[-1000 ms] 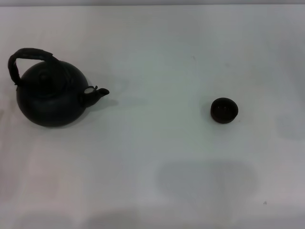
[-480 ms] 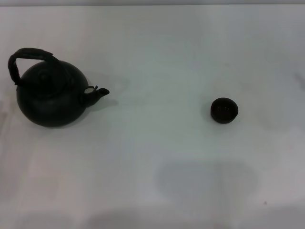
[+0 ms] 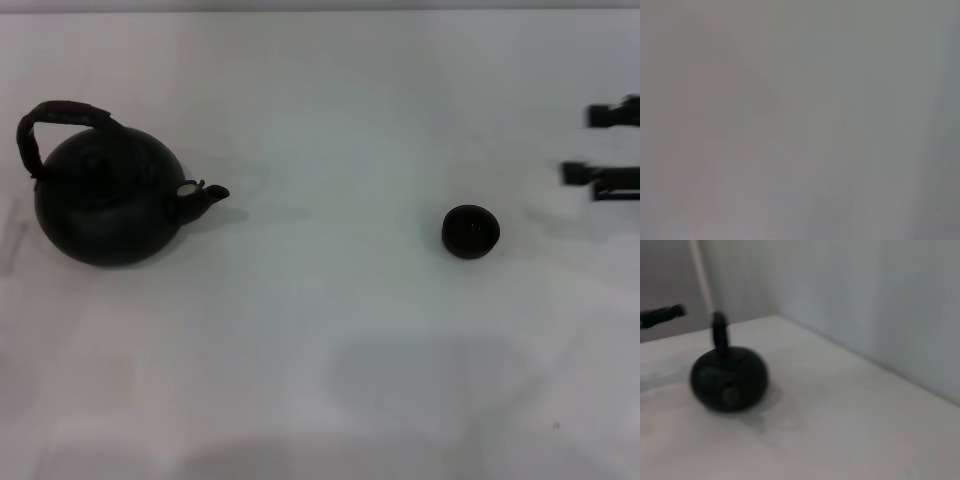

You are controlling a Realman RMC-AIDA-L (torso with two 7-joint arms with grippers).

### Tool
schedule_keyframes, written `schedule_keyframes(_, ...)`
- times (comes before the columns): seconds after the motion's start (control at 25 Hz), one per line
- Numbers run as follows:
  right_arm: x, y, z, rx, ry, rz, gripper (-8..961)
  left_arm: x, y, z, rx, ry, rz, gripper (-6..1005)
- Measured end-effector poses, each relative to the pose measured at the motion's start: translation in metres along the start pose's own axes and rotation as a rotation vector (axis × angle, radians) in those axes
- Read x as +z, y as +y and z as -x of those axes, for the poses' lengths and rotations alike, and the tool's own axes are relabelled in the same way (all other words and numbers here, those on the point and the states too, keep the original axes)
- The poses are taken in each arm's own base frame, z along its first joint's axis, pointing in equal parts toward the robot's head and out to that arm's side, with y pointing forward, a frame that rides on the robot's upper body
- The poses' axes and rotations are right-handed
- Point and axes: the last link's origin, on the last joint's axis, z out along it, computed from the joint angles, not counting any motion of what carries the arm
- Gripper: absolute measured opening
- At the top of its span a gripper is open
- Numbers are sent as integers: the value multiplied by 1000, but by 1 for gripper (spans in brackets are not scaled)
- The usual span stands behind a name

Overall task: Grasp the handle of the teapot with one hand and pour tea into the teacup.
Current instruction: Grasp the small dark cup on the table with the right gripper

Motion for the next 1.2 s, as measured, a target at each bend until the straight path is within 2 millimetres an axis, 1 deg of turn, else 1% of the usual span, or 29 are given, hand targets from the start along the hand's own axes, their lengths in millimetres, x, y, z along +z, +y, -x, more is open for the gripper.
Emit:
schedule_keyframes(0.16, 24, 6, 6, -34, 26, 55, 857, 1, 0, -1, 3, 4, 4, 759)
schedule_keyframes(0.36, 49, 11, 10, -79, 92, 110, 856, 1, 0, -1, 4, 3, 5, 759)
schedule_keyframes(0.72, 82, 16, 9, -141, 204, 132, 856, 0, 0, 0, 5, -4, 1, 759)
schedule_keyframes(0.88, 91, 17, 8, -164, 235, 135, 856, 1, 0, 0, 8, -2, 2, 758)
schedule_keyframes(1.2, 93, 15, 5, -171, 283, 122, 856, 1, -1, -1, 10, -1, 2, 760)
